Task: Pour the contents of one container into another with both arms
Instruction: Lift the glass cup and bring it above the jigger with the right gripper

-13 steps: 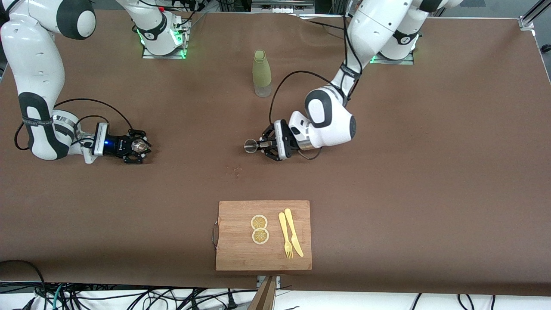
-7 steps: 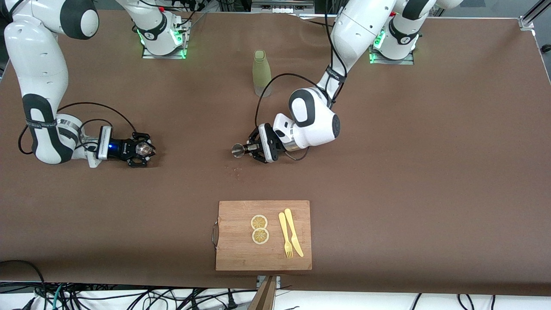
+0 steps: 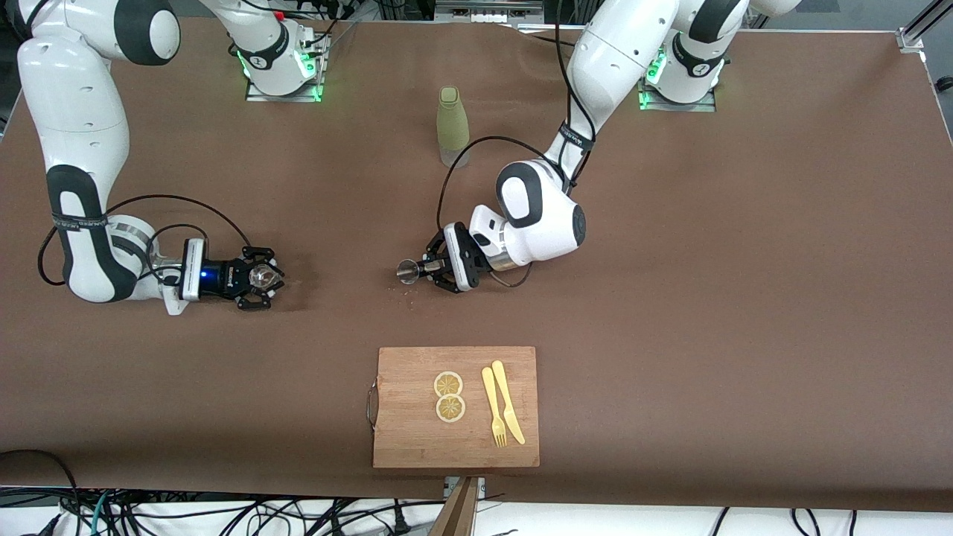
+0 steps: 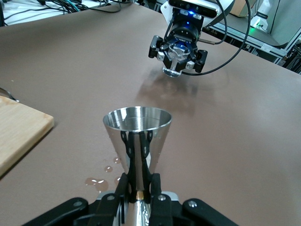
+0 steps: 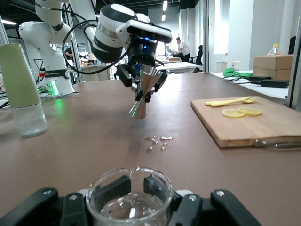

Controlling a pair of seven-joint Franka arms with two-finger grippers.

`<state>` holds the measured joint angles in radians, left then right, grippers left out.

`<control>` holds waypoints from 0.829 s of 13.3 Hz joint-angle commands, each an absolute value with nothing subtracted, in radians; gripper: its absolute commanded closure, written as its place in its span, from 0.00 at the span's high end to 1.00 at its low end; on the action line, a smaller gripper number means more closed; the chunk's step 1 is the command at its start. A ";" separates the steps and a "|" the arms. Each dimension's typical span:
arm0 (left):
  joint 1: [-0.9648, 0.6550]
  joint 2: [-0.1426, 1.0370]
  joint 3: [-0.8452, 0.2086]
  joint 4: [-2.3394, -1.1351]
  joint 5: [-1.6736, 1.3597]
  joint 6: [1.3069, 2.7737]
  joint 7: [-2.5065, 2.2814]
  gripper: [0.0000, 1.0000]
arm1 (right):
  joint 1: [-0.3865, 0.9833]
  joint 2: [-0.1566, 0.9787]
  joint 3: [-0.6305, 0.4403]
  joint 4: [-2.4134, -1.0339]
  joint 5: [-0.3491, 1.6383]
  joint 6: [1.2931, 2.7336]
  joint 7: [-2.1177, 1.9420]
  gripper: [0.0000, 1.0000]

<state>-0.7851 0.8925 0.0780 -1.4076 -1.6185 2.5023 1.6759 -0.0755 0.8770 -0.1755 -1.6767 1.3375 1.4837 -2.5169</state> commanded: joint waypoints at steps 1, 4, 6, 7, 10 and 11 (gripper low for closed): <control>-0.837 0.930 0.130 -1.347 -1.620 2.519 1.680 0.00 | -0.069 0.830 -0.128 -1.657 1.353 1.546 -2.403 0.21; -0.882 0.939 0.130 -1.304 -1.620 2.600 1.667 0.00 | -0.061 0.798 -0.078 -1.651 1.345 1.624 -2.323 0.21; -0.894 0.939 0.140 -1.299 -1.621 2.600 1.667 0.00 | -0.060 0.796 -0.048 -1.637 1.344 1.654 -2.293 0.21; -0.908 0.939 0.155 -1.299 -1.623 2.602 1.666 0.00 | -0.058 0.796 -0.046 -1.629 1.341 1.663 -2.274 0.21; -0.930 0.943 0.172 -1.295 -1.629 2.605 1.663 0.00 | -0.031 0.795 -0.044 -1.612 1.339 1.672 -2.263 0.21; -0.933 0.949 0.172 -1.287 -1.629 2.606 1.643 0.00 | -0.025 0.796 -0.044 -1.611 1.339 1.674 -2.264 0.21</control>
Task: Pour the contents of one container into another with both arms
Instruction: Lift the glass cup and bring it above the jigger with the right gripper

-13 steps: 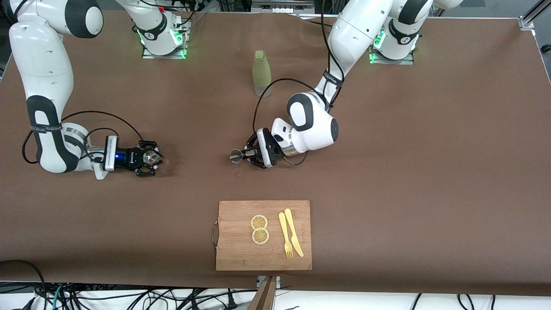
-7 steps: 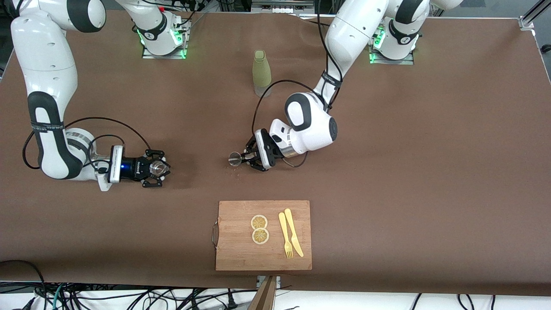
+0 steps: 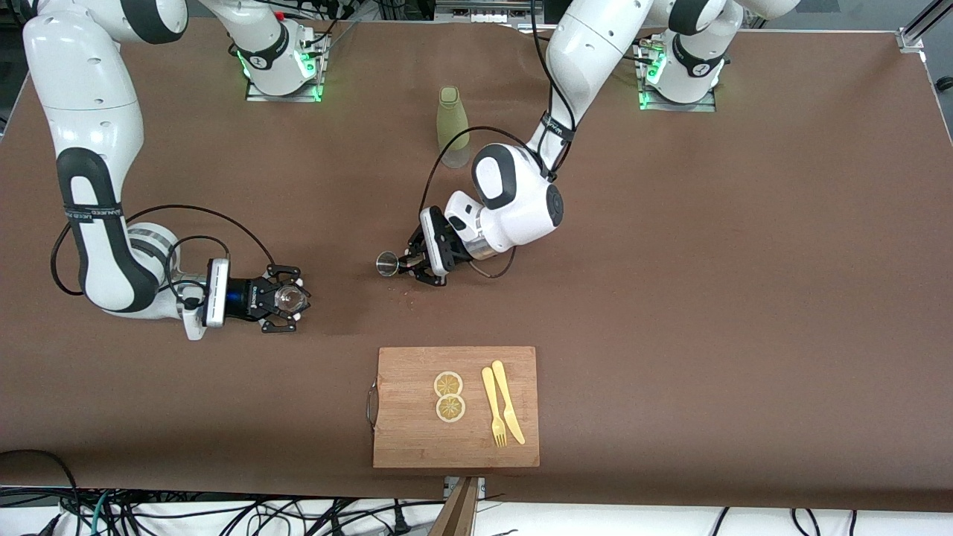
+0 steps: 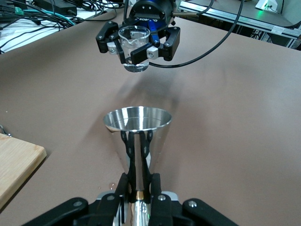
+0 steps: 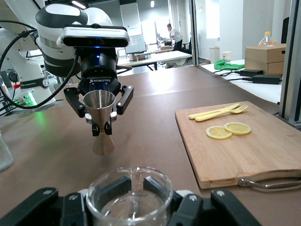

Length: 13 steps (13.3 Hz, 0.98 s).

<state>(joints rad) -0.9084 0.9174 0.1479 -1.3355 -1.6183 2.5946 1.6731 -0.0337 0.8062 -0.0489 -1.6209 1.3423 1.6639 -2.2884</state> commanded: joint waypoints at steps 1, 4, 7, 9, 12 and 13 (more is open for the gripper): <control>-0.936 0.960 0.173 -1.270 -1.628 2.617 1.628 0.00 | -0.017 0.796 -0.044 -1.609 1.338 1.674 -2.257 0.21; -0.936 0.991 0.176 -1.221 -1.629 2.632 1.620 0.00 | 0.009 0.796 -0.044 -1.574 1.284 1.678 -2.185 0.21; -0.933 0.996 0.179 -1.218 -1.641 2.632 1.620 0.00 | 0.029 0.796 -0.037 -1.531 1.227 1.698 -2.099 0.21; -0.931 1.005 0.179 -1.213 -1.667 2.632 1.620 0.00 | 0.031 0.796 -0.026 -1.531 1.209 1.703 -2.091 0.21; -0.928 1.012 0.179 -1.195 -1.667 2.632 1.620 0.00 | 0.044 0.796 -0.017 -1.529 1.207 1.723 -2.066 0.21; -0.928 1.015 0.179 -1.192 -1.669 2.632 1.620 0.00 | 0.054 0.796 -0.012 -1.523 1.207 1.736 -2.060 0.21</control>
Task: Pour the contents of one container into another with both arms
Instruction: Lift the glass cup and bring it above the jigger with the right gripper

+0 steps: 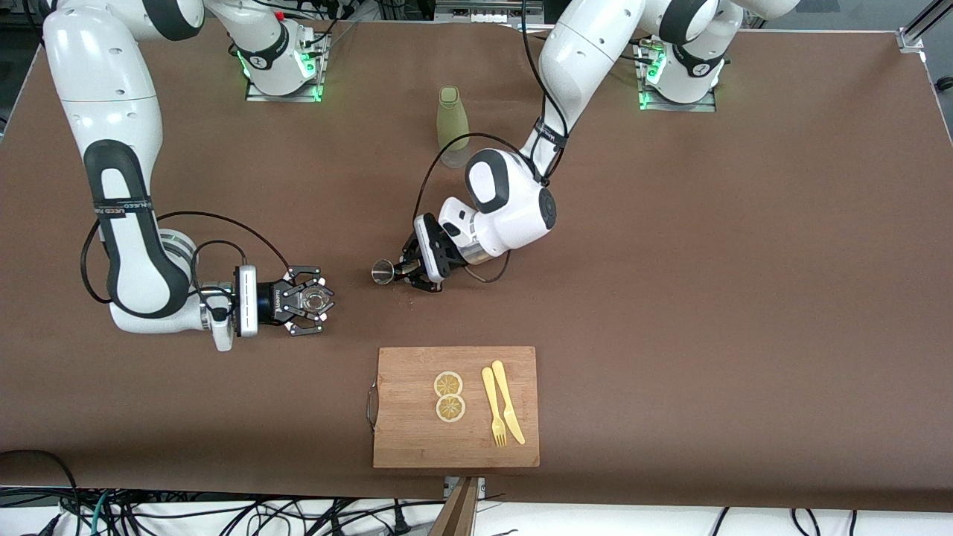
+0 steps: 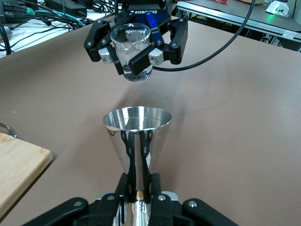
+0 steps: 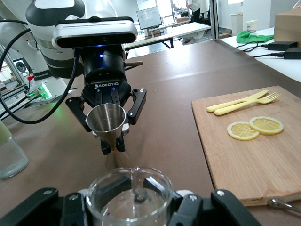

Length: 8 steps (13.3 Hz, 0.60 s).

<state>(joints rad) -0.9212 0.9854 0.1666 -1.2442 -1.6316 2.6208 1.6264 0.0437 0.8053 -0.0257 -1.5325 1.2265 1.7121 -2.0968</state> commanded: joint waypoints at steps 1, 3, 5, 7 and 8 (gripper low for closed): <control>-0.928 1.017 0.179 -1.190 -1.669 2.632 1.618 0.00 | 0.055 0.796 0.003 -1.511 1.198 1.746 -2.059 0.21; -0.930 1.041 0.179 -1.152 -1.669 2.632 1.595 0.00 | 0.057 0.796 0.011 -1.491 1.166 1.752 -2.045 0.21; -0.925 1.060 0.183 -1.123 -1.667 2.634 1.580 0.00 | 0.058 0.793 0.035 -1.489 1.134 1.767 -2.019 0.21; -0.922 1.060 0.183 -1.120 -1.667 2.634 1.578 0.00 | 0.058 0.792 0.038 -1.489 1.094 1.769 -1.978 0.21; -0.922 1.063 0.183 -1.118 -1.667 2.634 1.578 0.00 | 0.060 0.790 0.038 -1.488 1.085 1.770 -1.965 0.21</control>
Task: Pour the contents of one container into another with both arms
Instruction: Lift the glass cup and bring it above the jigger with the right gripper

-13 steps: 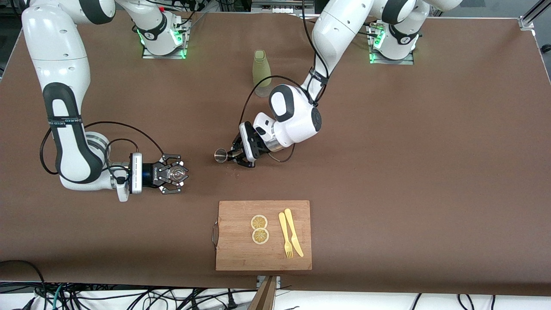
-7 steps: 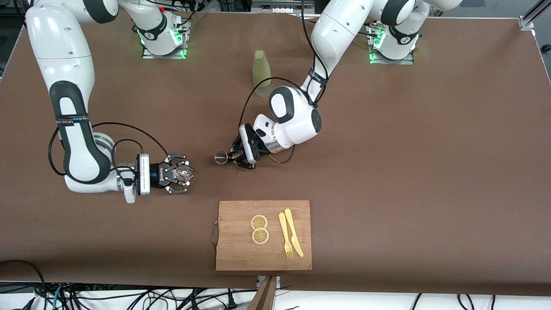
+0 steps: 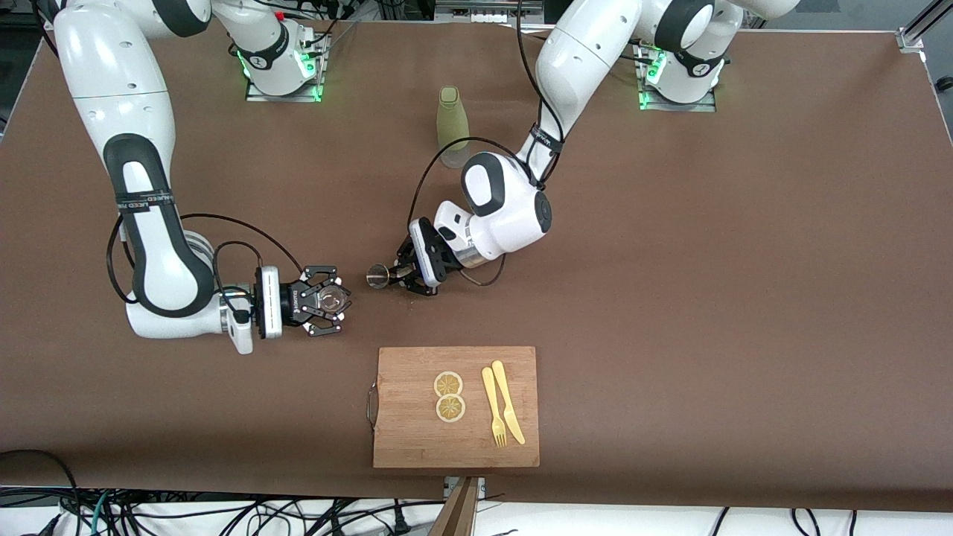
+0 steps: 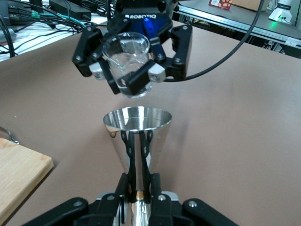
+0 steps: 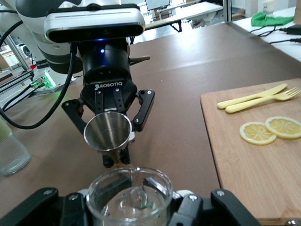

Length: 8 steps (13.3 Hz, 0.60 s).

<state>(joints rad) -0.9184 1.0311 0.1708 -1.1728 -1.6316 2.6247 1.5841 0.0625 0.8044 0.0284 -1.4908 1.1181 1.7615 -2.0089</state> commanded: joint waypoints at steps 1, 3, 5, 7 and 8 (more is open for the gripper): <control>-0.922 1.066 0.183 -1.115 -1.669 2.632 1.574 0.00 | 0.060 0.787 0.038 -1.486 1.080 1.770 -1.951 0.21; -0.922 1.078 0.189 -1.102 -1.664 2.634 1.526 0.00 | 0.063 0.784 0.060 -1.445 1.027 1.770 -1.916 0.21; -0.922 1.089 0.195 -1.091 -1.664 2.632 1.525 0.00 | 0.063 0.782 0.080 -1.413 0.982 1.770 -1.858 0.21; -0.916 1.089 0.195 -1.089 -1.664 2.632 1.525 0.00 | 0.063 0.775 0.081 -1.411 0.973 1.763 -1.853 0.21; -0.914 1.091 0.195 -1.089 -1.664 2.632 1.525 0.00 | 0.061 0.770 0.083 -1.413 0.956 1.760 -1.852 0.21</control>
<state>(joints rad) -0.9155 1.0607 0.1856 -1.1410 -1.6317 2.6254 1.5332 0.0690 0.7873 0.0720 -1.4106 0.9909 1.7625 -1.8749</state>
